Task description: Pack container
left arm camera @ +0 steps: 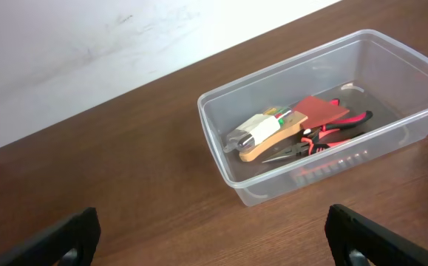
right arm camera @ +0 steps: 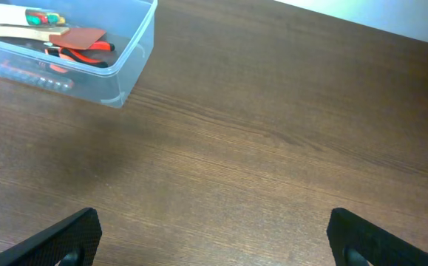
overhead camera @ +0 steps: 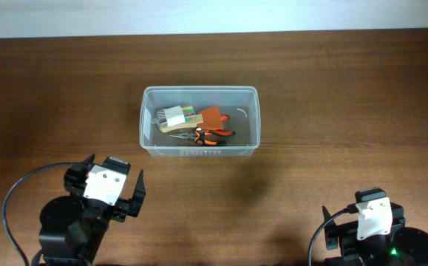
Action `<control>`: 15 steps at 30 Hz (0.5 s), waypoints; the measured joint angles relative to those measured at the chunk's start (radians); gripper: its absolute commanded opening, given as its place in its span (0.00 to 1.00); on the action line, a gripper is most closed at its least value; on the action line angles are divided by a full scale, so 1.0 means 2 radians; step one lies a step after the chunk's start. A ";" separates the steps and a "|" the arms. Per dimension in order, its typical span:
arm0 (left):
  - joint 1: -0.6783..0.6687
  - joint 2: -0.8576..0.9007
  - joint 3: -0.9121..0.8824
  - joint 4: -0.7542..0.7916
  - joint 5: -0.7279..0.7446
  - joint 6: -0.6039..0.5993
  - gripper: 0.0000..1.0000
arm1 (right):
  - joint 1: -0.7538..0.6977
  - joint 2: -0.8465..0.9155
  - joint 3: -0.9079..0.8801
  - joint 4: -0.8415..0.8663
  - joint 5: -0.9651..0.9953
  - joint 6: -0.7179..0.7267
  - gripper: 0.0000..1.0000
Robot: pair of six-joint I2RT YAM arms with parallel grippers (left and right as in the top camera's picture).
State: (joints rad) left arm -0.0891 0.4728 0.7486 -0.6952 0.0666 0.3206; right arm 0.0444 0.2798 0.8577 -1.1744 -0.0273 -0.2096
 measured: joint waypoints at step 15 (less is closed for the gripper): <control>0.000 0.000 0.000 0.000 0.000 0.000 0.99 | 0.000 -0.003 0.000 0.000 0.000 0.000 0.99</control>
State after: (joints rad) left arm -0.0891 0.4728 0.7486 -0.6949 0.0666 0.3202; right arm 0.0444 0.2737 0.8577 -1.1744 -0.0269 -0.2096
